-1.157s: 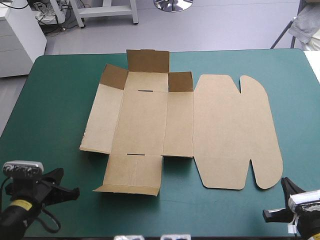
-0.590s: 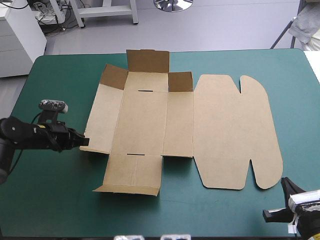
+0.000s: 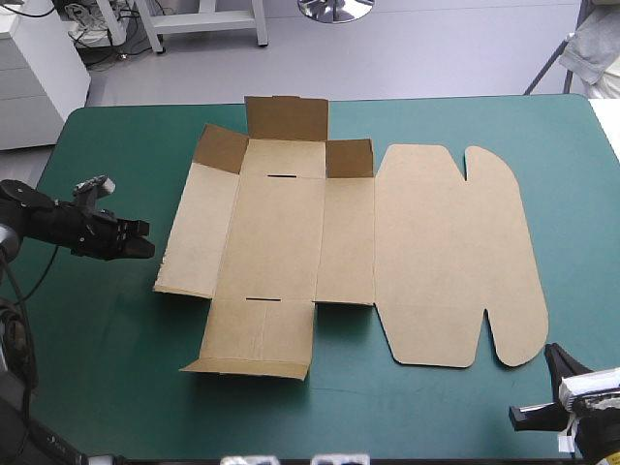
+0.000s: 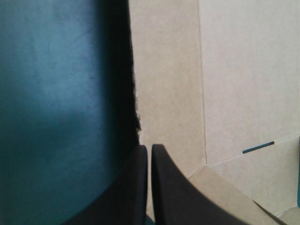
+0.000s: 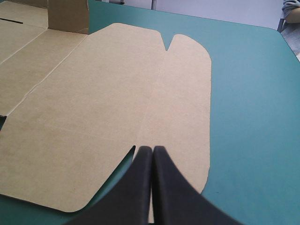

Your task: Fold the box

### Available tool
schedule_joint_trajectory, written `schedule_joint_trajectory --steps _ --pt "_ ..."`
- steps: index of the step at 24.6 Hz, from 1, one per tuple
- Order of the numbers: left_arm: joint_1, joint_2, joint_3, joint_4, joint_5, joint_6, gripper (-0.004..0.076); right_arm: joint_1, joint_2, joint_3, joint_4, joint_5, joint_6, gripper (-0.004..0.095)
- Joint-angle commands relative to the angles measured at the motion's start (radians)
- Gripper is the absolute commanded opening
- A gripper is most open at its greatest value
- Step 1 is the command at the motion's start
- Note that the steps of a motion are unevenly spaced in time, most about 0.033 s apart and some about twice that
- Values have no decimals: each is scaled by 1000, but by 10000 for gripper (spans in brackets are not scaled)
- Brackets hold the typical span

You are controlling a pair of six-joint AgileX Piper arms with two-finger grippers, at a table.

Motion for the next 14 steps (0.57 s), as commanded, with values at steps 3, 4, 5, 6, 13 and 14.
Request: schedule_joint_trajectory --steps 3,4,5,6,13,14 --pt "0 27 -32 -40 84 -70 27 -5 -30 -28 -7 -81 -5 -19" --pt "0 29 -32 -40 83 -70 53 -5 -30 -28 -7 -81 -5 -19" --pt "0 31 -32 -42 80 -70 90 -5 -30 -28 -7 -81 -5 -19" --pt "0 31 -32 -47 80 -70 141 -5 -30 -28 -7 -81 -5 -19" --pt "0 32 -32 -100 -12 -63 664 -5 -30 -28 -7 -81 -5 -19" --pt "0 33 -32 -101 -6 -71 658 -5 -30 -28 -7 -81 -5 -19"
